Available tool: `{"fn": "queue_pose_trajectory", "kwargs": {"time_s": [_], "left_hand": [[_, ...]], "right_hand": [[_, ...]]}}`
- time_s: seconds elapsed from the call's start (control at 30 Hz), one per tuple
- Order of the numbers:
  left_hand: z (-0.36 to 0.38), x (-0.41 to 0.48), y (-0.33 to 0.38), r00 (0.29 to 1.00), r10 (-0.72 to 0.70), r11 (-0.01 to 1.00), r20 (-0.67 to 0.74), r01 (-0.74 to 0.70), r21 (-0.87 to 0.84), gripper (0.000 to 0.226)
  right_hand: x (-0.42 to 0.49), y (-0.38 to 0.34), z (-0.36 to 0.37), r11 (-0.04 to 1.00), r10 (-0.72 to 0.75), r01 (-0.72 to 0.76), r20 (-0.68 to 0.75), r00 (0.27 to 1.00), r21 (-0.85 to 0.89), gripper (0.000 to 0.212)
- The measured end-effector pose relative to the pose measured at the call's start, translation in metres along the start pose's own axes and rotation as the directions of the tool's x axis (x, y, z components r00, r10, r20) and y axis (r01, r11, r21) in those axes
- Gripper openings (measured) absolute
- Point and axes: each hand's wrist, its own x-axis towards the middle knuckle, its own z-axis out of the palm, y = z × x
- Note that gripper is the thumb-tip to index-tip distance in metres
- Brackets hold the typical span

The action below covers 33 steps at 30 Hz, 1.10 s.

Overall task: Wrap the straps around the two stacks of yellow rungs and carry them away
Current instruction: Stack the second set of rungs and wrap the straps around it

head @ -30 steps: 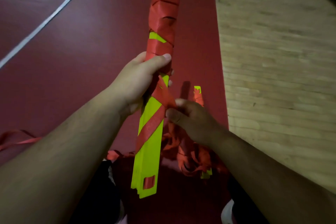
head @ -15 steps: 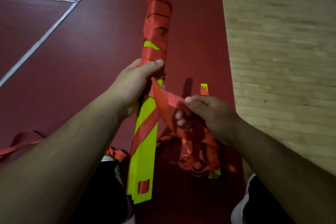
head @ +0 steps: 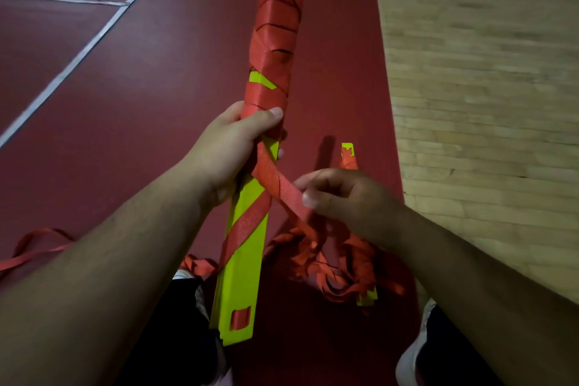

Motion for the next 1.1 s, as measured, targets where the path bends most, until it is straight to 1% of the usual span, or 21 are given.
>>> {"fn": "queue_pose_trajectory", "kwargs": {"time_s": [0.07, 0.1, 0.17, 0.2, 0.23, 0.27, 0.3, 0.33, 0.4, 0.43, 0.5, 0.57, 0.6, 0.7, 0.73, 0.8, 0.87, 0.93, 0.97, 1.03, 1.1], "left_hand": [[0.004, -0.001, 0.000, 1.000, 0.005, 1.000, 0.004, -0.005, -0.006, 0.018], [0.006, -0.002, 0.001, 1.000, 0.004, 1.000, 0.012, -0.003, -0.017, 0.019], [0.009, -0.003, 0.003, 1.000, -0.007, 0.999, 0.030, 0.008, -0.047, 0.017], [0.009, -0.003, 0.004, 0.999, -0.011, 0.998, 0.035, 0.013, -0.059, 0.015], [0.008, -0.003, 0.005, 0.999, -0.013, 0.998, 0.039, 0.015, -0.069, 0.014], [0.007, -0.003, 0.006, 0.999, -0.014, 0.997, 0.039, 0.017, -0.077, 0.013], [0.006, -0.002, 0.007, 0.999, -0.019, 0.996, 0.034, 0.022, -0.083, 0.012], [0.003, -0.001, 0.007, 0.999, -0.025, 0.996, 0.029, 0.028, -0.090, 0.011], [0.001, 0.000, 0.008, 0.998, -0.053, 0.992, 0.037, 0.057, -0.111, 0.011], [0.000, 0.000, 0.008, 0.996, -0.070, 0.989, 0.050, 0.076, -0.131, 0.013], [0.001, -0.003, 0.010, 0.989, -0.107, 0.974, 0.104, 0.125, -0.190, 0.021], [0.002, -0.006, 0.012, 0.977, -0.135, 0.948, 0.167, 0.176, -0.264, 0.032], [0.002, -0.006, 0.011, 0.973, -0.146, 0.942, 0.179, 0.192, -0.276, 0.038], [-0.001, -0.003, 0.008, 0.979, -0.160, 0.944, 0.127, 0.190, -0.271, 0.048], [-0.002, -0.002, 0.007, 0.979, -0.168, 0.941, 0.114, 0.193, -0.277, 0.046], [-0.001, -0.003, 0.008, 0.975, -0.193, 0.928, 0.109, 0.217, -0.304, 0.042], [0.002, -0.005, 0.010, 0.976, -0.197, 0.919, 0.097, 0.218, -0.327, 0.043], [0.005, -0.005, 0.008, 0.982, -0.178, 0.938, 0.067, 0.189, -0.289, 0.040], [0.007, -0.006, 0.008, 0.985, -0.163, 0.952, 0.051, 0.170, -0.254, 0.035], [0.011, -0.009, 0.007, 0.992, -0.122, 0.971, 0.041, 0.128, -0.204, 0.022], [0.015, -0.011, 0.007, 0.994, -0.094, 0.976, 0.055, 0.103, -0.191, 0.019]], "right_hand": [[0.002, 0.005, 0.009, 0.999, 0.032, -0.032, 0.005, 0.999, -0.009, 0.039], [0.005, 0.008, 0.013, 0.999, 0.048, -0.048, -0.007, 0.999, -0.018, 0.040], [0.005, 0.010, 0.018, 0.991, 0.075, -0.075, -0.006, 0.997, -0.107, 0.031], [0.005, 0.010, 0.018, 0.984, 0.061, -0.061, -0.004, 0.998, -0.166, 0.021], [0.004, 0.008, 0.018, 0.982, 0.031, -0.029, 0.010, 0.999, -0.184, 0.014], [0.003, 0.008, 0.017, 0.988, -0.003, 0.006, 0.021, 1.000, -0.157, 0.019], [0.001, 0.007, 0.017, 0.997, -0.025, 0.027, 0.023, 0.999, -0.076, 0.021], [0.002, 0.005, 0.017, 0.998, -0.019, 0.018, 0.013, 1.000, 0.060, 0.020], [0.001, 0.002, 0.015, 0.948, 0.045, -0.041, -0.006, 0.999, 0.315, 0.021], [0.002, -0.001, 0.015, 0.933, 0.072, -0.060, -0.021, 0.997, 0.354, 0.025], [0.004, -0.004, 0.012, 0.956, 0.071, -0.049, -0.066, 0.995, 0.289, 0.035], [0.006, -0.005, 0.003, 0.964, 0.075, -0.051, -0.085, 0.994, 0.260, 0.041], [0.006, -0.006, -0.001, 0.973, 0.059, -0.041, -0.072, 0.996, 0.229, 0.040], [0.003, -0.006, -0.009, 0.998, -0.056, 0.056, 0.002, 0.998, -0.034, 0.027], [0.003, -0.004, -0.009, 0.999, -0.044, 0.045, 0.028, 0.999, -0.026, 0.024], [0.002, -0.003, -0.006, 0.998, 0.004, -0.007, 0.055, 0.998, 0.066, 0.026], [0.002, -0.003, -0.002, 0.999, 0.006, -0.007, 0.039, 0.999, 0.034, 0.032], [0.001, -0.007, 0.000, 0.998, -0.056, 0.057, 0.009, 0.998, -0.034, 0.034], [0.001, -0.011, 0.001, 0.994, -0.099, 0.099, -0.005, 0.995, -0.039, 0.034], [-0.003, -0.020, 0.002, 0.988, -0.156, 0.156, -0.025, 0.987, 0.012, 0.035], [-0.006, -0.029, 0.001, 0.985, -0.139, 0.144, -0.062, 0.988, 0.095, 0.039]]}}
